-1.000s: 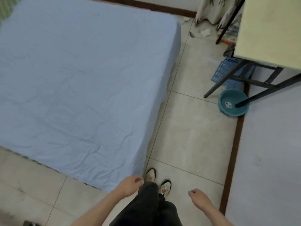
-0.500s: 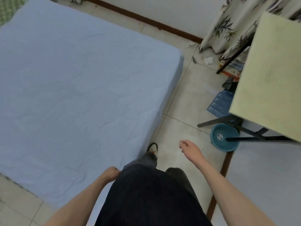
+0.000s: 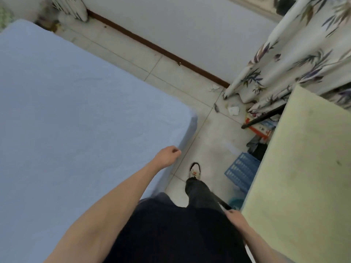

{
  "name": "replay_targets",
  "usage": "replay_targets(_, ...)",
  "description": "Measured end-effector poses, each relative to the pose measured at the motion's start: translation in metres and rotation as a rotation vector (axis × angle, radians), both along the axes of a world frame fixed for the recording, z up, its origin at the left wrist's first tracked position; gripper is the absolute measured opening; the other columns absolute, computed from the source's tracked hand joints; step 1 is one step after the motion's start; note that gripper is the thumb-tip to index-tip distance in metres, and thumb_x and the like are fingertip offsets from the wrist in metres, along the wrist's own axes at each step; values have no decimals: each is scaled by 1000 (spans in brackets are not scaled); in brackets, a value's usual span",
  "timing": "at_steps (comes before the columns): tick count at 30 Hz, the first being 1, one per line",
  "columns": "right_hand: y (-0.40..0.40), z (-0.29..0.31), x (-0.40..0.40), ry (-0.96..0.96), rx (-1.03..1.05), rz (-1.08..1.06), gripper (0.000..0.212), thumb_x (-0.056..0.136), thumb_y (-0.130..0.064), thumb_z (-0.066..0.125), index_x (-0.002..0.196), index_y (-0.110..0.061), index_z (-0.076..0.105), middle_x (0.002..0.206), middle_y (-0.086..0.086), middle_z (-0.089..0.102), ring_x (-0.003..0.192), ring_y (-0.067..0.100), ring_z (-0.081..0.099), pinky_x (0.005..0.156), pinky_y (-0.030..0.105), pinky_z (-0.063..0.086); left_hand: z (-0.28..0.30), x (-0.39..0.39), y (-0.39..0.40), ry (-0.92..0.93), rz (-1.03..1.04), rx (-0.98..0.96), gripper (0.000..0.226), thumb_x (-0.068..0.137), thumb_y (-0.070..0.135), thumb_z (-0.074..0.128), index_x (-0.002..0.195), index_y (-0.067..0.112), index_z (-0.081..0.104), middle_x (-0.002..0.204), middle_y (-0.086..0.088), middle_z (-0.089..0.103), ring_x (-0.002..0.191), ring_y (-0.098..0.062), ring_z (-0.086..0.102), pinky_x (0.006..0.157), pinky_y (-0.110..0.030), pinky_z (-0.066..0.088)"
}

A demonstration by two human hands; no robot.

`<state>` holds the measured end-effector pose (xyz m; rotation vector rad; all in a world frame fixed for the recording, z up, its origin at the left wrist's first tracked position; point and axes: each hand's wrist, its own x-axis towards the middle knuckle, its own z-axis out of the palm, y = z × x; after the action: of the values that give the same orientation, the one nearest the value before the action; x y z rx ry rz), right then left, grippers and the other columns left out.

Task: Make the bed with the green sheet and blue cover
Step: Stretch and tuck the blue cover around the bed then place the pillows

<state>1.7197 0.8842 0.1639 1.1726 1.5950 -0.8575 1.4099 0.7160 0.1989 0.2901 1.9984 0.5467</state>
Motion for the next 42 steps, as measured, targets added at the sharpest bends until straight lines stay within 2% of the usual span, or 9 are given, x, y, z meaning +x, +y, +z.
replay_targets(4,98,13,-139,94,21,22,26,101,-22,43,82,-11,59,90,11,61,82,23,54,73,34,43,-5,-42,23,-65,160,-107,31,99,30,50,115,11,67,118,-5,66,110,-25,60,96,-35,45)
replay_targets(8,167,44,-309,262,26,50,33,103,-27,44,102,-2,65,103,17,67,92,28,62,83,37,50,-4,-75,5,-196,491,-198,19,98,22,49,96,8,63,97,-11,64,90,-27,62,81,-35,47)
replay_targets(12,219,49,-473,447,-38,178,25,102,-35,45,112,-21,64,107,1,67,99,18,63,88,36,50,-23,-121,6,-258,757,-303,15,95,16,47,81,12,46,82,-8,49,74,-21,44,63,-30,28)
replay_targets(16,282,23,-598,449,-15,413,35,101,-38,49,129,-22,61,125,-2,65,116,19,60,104,40,46,-71,-185,42,-368,729,-459,17,95,8,43,79,11,43,84,-8,47,69,-20,41,64,-27,31)
replay_targets(21,370,-1,-709,163,59,631,38,103,-28,49,129,-6,65,129,14,64,121,28,56,104,35,40,-45,-342,144,-312,685,-219,37,103,26,44,120,-2,63,127,-16,63,115,-27,59,97,-33,45)
replay_targets(26,385,12,-838,27,90,687,35,96,-33,61,116,-6,71,115,14,65,104,29,59,95,34,49,26,-525,208,-127,750,91,44,99,51,43,134,26,57,135,4,61,119,-16,58,99,-31,46)
replay_targets(30,346,-6,-978,-14,93,746,24,100,-27,55,107,-5,64,105,14,57,93,26,50,83,28,36,28,-643,203,-60,900,194,43,95,58,42,129,36,58,132,12,63,114,-8,59,94,-29,47)
replay_targets(34,261,-22,-1143,85,35,959,23,102,-27,44,91,-14,59,97,7,59,82,22,53,69,25,42,-7,-711,152,-210,1084,23,41,103,40,42,132,16,60,135,-4,62,120,-22,59,102,-35,46)
replay_targets(42,0,47,-1390,301,-249,1361,35,101,-32,43,110,-6,64,110,10,67,105,29,63,93,41,50,4,-714,21,-338,1844,-169,26,101,29,51,109,9,65,112,-9,69,101,-23,67,85,-35,50)
